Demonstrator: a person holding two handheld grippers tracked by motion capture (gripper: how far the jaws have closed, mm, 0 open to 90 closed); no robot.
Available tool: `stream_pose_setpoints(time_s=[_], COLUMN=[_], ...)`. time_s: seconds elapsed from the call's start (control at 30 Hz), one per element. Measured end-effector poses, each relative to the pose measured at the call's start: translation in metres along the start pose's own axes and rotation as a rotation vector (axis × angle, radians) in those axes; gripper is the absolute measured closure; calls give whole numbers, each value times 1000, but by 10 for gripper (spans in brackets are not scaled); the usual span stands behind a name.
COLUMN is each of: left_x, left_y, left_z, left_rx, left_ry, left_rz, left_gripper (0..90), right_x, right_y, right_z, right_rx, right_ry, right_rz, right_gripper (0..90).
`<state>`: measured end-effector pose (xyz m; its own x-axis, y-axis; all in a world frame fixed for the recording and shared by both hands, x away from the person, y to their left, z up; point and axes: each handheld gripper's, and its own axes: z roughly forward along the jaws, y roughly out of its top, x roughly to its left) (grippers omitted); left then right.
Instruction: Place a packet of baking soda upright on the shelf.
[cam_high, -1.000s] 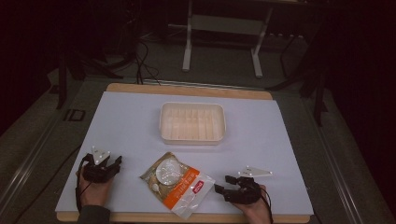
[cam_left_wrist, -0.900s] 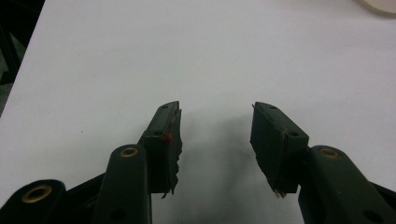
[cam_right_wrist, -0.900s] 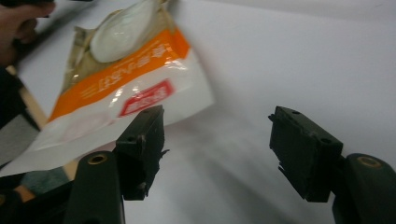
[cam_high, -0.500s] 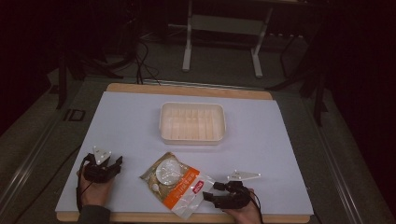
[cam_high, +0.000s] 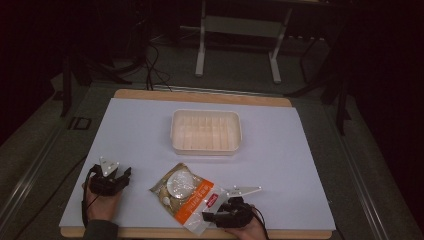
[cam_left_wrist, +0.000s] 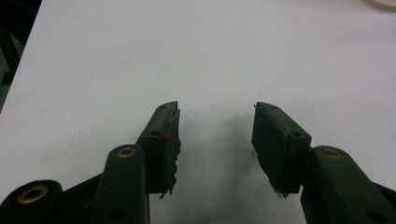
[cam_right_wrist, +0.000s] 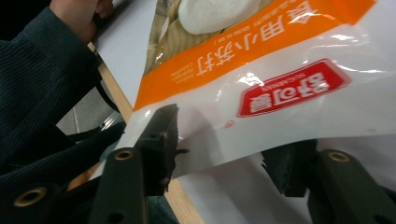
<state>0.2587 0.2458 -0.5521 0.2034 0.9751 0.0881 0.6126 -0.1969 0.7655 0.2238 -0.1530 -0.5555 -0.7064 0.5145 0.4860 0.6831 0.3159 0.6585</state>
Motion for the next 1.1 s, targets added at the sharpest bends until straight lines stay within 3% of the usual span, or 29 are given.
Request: stream_pose_setpoints(time_s=[0.17,0.3,0.57,0.73,0.87,0.97,1.1], left_x=[0,-1,-1,-1,-1,-1,-1], left_y=[0,0,0,0,0,0,0], left_z=[0,0,0,1,0,0,0], left_rx=[-1,-2,-1,-1,-1,-1,-1], left_ry=[0,1,4,5,4,4,4], left_rz=[0,1,2,3,3,3,3], left_gripper=[512,510,505,503,502,501,501], right_x=[-3,-6,-24,-33,-32,-30,-33], right_y=[1,7,24,29,26,26,26], right_z=[1,-1,-9,-7,0,3,6], right_rx=[-9,-27,-80,-97,-86,-75,-62], right_ry=[-11,-12,-43,-20,-5,-2,13], right_rz=[23,29,58,102,115,123,146], right_gripper=[761,829,844,682,636,650,767])
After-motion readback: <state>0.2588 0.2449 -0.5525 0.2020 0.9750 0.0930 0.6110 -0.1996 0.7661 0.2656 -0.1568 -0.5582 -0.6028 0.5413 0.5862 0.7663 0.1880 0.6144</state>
